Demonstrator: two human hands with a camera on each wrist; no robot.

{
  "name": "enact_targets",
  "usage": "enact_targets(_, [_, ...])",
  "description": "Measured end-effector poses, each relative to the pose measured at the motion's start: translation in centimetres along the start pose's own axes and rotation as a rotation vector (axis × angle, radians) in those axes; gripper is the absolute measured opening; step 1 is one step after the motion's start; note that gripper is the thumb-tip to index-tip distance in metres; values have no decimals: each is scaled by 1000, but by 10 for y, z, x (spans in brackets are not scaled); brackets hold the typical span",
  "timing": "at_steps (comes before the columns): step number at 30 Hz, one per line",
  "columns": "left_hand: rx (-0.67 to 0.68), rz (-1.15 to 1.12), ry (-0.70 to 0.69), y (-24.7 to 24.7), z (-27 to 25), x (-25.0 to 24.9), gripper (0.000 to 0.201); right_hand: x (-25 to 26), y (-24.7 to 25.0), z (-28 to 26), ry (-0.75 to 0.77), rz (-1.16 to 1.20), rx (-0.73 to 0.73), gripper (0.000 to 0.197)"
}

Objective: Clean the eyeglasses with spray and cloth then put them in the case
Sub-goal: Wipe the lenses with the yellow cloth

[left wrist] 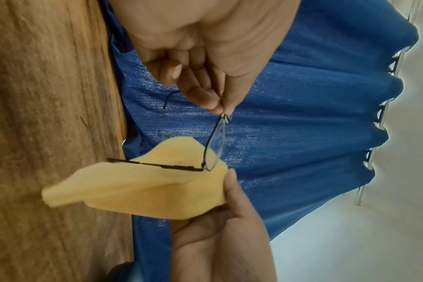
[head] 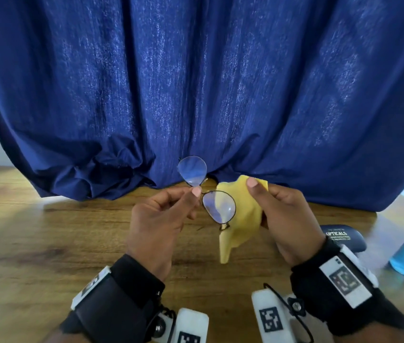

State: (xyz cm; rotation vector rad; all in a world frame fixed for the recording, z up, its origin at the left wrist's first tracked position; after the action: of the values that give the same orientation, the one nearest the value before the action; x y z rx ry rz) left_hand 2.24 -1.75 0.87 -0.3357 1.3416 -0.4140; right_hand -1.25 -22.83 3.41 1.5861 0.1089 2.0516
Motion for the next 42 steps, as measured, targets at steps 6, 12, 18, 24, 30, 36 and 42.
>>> enact_targets(6, [16, 4, -9, 0, -1, 4, 14, 30, -23, -20, 268, -260, 177, 88])
enact_targets(12, [11, -30, -8, -1, -1, 3, 25, 35, -17, -21, 292, -36, 83, 37])
enact_targets(18, [19, -64, -31, -3, -3, -1, 25, 33, -21, -21, 281, 32, 141, 45])
enact_targets(24, [86, -26, -80, -12, -7, -2, 14, 17, -21, -16, 160, -186, 166, 26])
enact_targets(30, [76, -2, -99, -11, -7, -4, 12, 6, -22, -10, 81, -145, 277, 15])
enact_targets(36, [57, -45, -87, -10, -6, -3, 17, 11, -20, -11, 129, -196, 269, 25])
enact_targets(42, [65, -16, -16, -12, -9, 7, 12, 7, -25, -11, 120, -150, 218, 30])
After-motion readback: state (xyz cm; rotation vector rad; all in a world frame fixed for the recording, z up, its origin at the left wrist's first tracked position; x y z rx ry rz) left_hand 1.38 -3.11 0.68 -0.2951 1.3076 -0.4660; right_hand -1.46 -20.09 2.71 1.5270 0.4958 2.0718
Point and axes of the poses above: each hand's wrist, its own z-axis towards the middle knuckle, its own y-axis out of the back of the hand, x = y × z, the point moved 8 cm from there along z, towards the middle knuckle, and after that the axes turned 12 degrees about -z, right-handed, at the moved point
